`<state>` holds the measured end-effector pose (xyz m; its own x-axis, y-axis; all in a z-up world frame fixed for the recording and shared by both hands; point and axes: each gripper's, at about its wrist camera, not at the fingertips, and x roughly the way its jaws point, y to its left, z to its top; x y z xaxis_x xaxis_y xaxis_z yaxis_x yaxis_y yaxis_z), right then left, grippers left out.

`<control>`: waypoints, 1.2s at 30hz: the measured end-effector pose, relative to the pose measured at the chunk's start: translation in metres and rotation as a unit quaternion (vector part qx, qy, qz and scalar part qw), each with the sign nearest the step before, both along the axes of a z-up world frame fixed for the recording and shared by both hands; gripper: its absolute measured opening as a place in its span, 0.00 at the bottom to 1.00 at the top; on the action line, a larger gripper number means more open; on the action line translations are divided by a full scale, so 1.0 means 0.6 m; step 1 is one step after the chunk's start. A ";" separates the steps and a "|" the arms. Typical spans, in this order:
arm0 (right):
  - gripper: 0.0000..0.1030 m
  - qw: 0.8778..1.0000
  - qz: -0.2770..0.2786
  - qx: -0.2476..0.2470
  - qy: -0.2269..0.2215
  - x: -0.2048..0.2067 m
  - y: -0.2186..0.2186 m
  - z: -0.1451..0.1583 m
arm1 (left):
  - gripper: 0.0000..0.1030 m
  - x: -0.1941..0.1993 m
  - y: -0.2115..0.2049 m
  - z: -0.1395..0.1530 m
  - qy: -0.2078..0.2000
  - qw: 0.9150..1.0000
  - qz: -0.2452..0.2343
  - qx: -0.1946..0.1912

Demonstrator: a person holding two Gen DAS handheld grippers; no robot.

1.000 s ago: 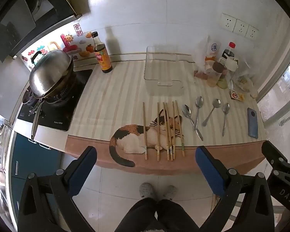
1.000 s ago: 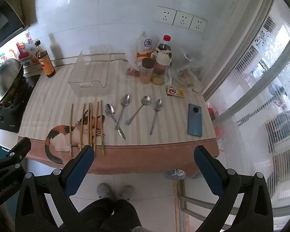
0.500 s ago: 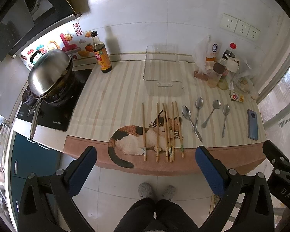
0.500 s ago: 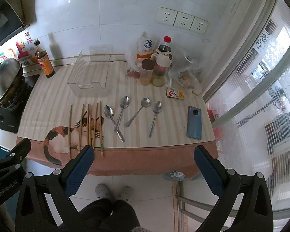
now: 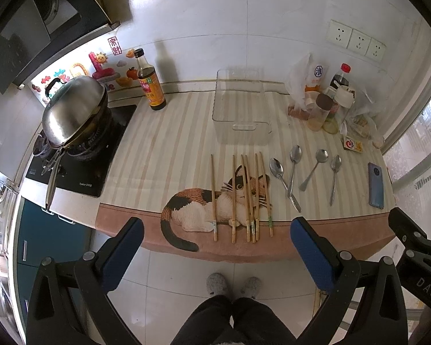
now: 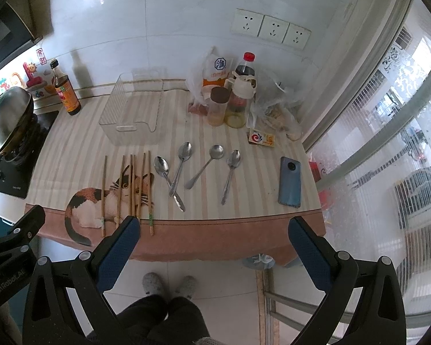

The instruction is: Organize utensils

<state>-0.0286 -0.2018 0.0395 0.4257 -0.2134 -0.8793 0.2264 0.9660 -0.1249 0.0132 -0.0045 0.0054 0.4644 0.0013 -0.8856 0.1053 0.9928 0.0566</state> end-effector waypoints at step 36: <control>1.00 1.000 -0.002 0.002 -0.001 -0.012 -0.004 -0.002 | 1.00 -0.016 -0.014 0.013 -0.011 1.000 -0.005 -0.003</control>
